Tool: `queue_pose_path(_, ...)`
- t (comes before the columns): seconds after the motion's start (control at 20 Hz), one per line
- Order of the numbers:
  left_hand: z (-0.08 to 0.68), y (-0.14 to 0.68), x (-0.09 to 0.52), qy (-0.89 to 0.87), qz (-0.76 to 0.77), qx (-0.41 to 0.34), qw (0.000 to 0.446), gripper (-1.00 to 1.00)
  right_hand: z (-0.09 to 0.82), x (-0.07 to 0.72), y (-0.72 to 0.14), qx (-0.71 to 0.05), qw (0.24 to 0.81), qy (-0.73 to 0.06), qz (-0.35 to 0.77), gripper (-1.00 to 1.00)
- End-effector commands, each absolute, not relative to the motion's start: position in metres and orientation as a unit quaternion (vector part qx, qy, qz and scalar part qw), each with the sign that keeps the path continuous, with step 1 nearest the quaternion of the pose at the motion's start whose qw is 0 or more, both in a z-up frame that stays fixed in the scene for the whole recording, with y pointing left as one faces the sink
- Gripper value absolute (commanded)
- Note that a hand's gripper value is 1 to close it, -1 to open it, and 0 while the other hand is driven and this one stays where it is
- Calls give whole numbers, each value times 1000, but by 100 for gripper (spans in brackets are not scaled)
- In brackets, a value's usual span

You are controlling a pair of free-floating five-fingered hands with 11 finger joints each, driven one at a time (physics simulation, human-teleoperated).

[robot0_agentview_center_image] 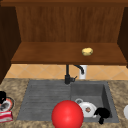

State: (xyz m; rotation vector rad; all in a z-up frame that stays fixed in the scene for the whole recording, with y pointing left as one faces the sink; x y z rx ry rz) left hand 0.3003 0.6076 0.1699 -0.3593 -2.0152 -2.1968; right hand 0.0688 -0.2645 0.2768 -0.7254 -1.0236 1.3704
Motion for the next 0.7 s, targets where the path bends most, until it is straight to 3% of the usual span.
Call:
queue_pose_path(0.0, 151, 611, 311, -635, -760, -106, 86, 100, 277, 69, -264, -313, 599, -441, 591, 0)
queue_pose_path(0.2, 147, 603, 317, -624, -769, -108, 84, 100, 277, 69, -264, -313, 599, -441, 591, 0)
queue_pose_path(0.55, 135, 598, 267, -658, -749, -75, 22, 100, 277, 69, -264, -313, 599, -441, 591, 0)
queue_pose_path(0.6, 136, 599, 264, -660, -747, -71, 17, -100, 277, 69, -264, -313, 599, -441, 591, 0)
queue_pose_path(0.65, 138, 596, 266, -669, -739, -69, 18, -100, 277, 69, -264, -313, 599, -441, 591, 0)
